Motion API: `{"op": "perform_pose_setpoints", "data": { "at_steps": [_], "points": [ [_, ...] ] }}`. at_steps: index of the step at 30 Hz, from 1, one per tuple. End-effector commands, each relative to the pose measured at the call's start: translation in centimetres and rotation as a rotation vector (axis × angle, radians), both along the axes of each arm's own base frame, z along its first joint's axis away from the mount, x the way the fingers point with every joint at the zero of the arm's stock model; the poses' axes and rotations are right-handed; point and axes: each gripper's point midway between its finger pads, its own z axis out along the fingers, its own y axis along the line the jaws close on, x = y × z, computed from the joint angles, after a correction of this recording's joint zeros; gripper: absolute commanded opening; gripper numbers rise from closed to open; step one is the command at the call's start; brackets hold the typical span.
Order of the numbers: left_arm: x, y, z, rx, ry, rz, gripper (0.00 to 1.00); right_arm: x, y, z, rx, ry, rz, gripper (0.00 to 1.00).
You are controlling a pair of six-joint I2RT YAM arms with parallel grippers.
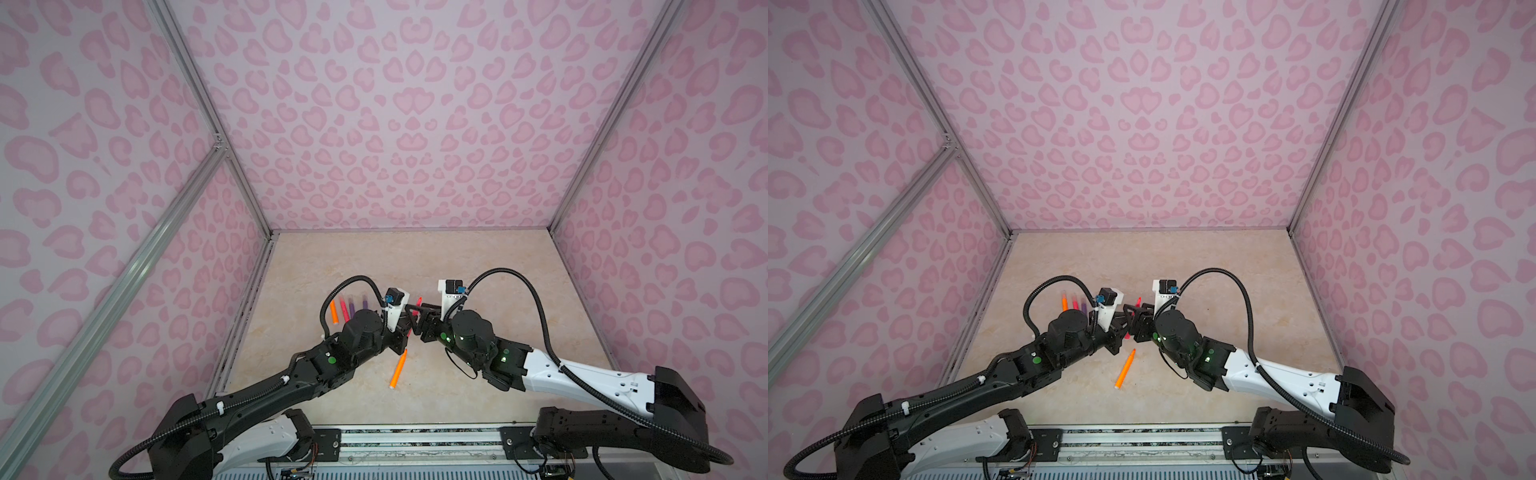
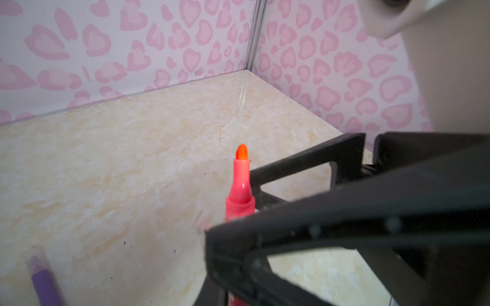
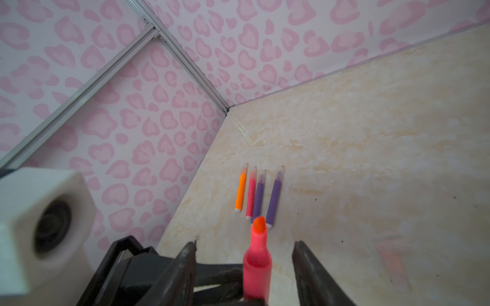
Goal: Insert the pens into the pen caps
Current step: 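Bring the right gripper to the pink highlighter tip while the left gripper holds it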
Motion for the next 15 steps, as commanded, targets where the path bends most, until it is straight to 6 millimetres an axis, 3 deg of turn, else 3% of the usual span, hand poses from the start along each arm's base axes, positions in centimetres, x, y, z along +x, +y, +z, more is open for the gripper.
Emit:
{"op": "perform_pose_setpoints", "data": {
  "at_steps": [1,9,15],
  "points": [
    [-0.3,-0.4,2.0,-0.057,-0.06,-0.029,0.03,0.1,0.6,-0.2,0.033,0.017,0.0,0.52],
    [-0.2,-0.2,2.2,-0.049,-0.063,-0.018,0.03,0.2,1.5,-0.7,0.049,0.045,0.007,0.21],
    [-0.5,-0.4,2.3,-0.056,-0.056,-0.038,0.03,0.1,1.9,-1.0,0.018,0.04,-0.003,0.05]
  ]
}}
